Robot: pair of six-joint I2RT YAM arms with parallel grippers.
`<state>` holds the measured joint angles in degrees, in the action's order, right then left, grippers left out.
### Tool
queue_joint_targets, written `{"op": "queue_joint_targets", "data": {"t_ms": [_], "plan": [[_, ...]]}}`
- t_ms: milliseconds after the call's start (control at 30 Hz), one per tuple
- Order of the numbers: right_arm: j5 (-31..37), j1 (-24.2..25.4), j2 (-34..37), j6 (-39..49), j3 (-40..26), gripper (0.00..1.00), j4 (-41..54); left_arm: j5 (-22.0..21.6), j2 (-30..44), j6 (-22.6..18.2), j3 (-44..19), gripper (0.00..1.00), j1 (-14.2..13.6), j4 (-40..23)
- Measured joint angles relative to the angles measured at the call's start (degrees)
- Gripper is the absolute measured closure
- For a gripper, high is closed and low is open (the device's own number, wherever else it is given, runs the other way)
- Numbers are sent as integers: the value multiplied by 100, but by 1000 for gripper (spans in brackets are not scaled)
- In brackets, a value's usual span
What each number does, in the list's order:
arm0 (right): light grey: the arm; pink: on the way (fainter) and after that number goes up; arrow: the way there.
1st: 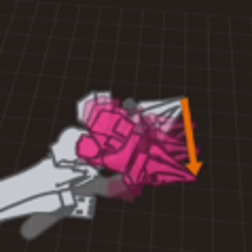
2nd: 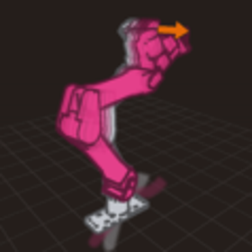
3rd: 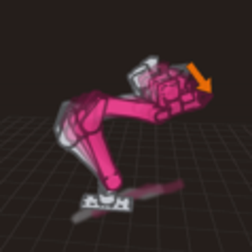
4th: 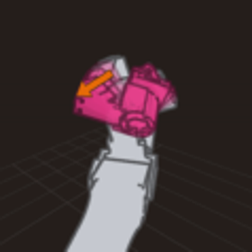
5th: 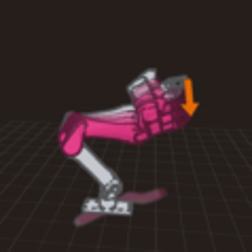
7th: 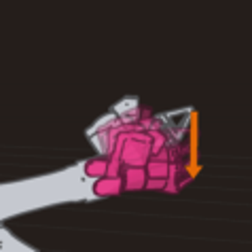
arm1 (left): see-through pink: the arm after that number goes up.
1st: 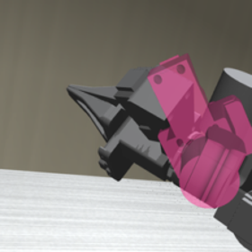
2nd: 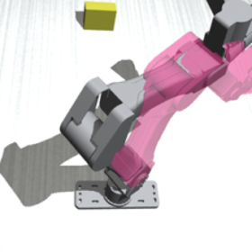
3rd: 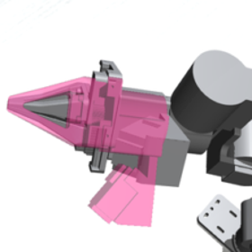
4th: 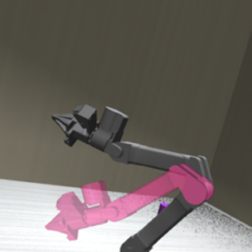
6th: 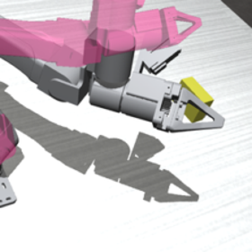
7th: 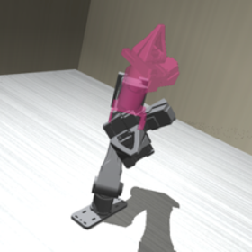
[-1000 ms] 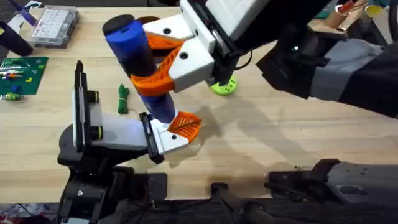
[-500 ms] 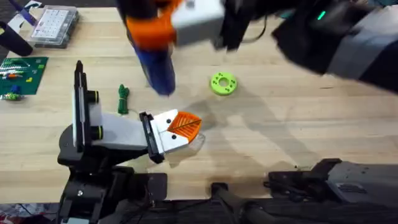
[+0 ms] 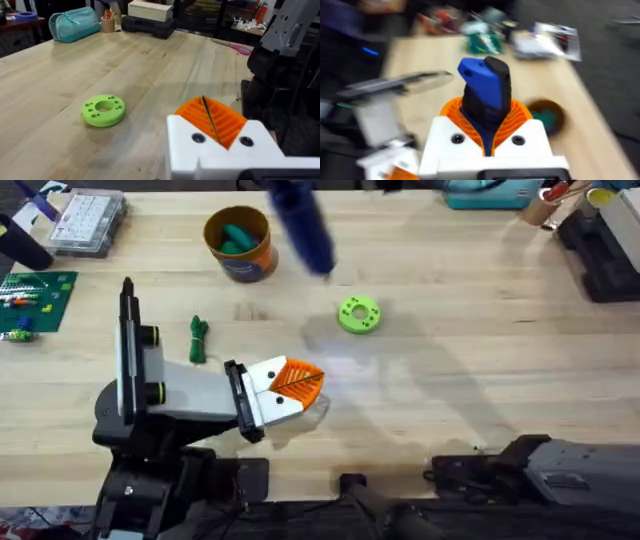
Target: Pick up the gripper from the table and insert it into the empty holder that is missing its gripper. Then pick up a screw, insert it into the mounting hole, and use the screwdriver to tighten it. Finally, clean up the table by picking up the vegetable and placing it into the bucket.
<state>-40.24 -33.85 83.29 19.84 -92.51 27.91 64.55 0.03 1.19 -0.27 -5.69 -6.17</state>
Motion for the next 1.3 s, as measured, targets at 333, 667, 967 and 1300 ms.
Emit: {"op": "queue_joint_targets", "data": {"t_ms": [333,667,967,1300], "plan": [[2765,588,66,1328,-636,956,1641,0,0,-4,0,980,0,0],[3877,1178,1426,2592,-658,958,2856,0,0,-2,0,982,0,0],[4782,1761,2504,2972,-656,959,2676,0,0,-2,0,982,0,0],[5053,1995,3257,3056,-656,959,2537,0,0,-2,0,981,0,0]]}}
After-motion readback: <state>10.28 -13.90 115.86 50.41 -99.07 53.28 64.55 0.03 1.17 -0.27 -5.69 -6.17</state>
